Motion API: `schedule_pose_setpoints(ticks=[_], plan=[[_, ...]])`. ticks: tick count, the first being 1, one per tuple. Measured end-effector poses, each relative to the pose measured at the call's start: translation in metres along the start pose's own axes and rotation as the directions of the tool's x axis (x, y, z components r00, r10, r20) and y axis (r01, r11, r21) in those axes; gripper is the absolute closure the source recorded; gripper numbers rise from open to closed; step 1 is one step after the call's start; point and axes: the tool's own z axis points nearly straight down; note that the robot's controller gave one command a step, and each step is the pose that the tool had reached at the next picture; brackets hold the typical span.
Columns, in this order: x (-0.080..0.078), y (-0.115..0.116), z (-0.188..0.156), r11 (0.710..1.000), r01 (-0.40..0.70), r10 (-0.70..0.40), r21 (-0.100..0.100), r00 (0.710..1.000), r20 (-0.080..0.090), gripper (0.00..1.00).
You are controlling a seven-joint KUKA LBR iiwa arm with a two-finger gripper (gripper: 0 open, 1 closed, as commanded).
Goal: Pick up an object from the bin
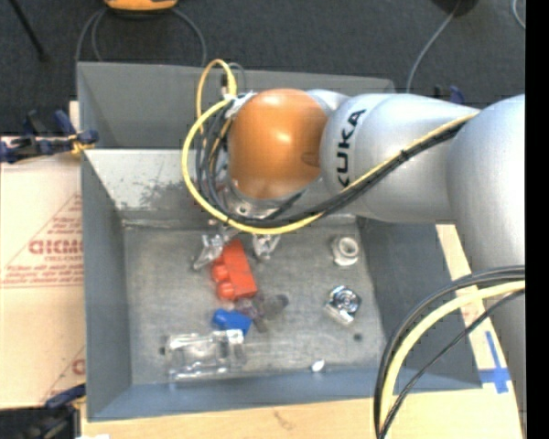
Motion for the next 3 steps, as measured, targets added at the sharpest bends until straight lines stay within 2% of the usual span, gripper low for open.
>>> schedule_pose_setpoints(ticks=[1, 2, 3], plan=[[-0.006, 0.016, 0.000, 0.933, 0.359, -0.359, -0.001, 0.933, -0.001, 0.00], [-0.008, 0.015, -0.002, 0.934, 0.357, -0.357, 0.000, 0.934, 0.004, 1.00], [-0.008, 0.013, -0.011, 0.937, 0.348, -0.348, -0.006, 0.937, 0.004, 1.00]])
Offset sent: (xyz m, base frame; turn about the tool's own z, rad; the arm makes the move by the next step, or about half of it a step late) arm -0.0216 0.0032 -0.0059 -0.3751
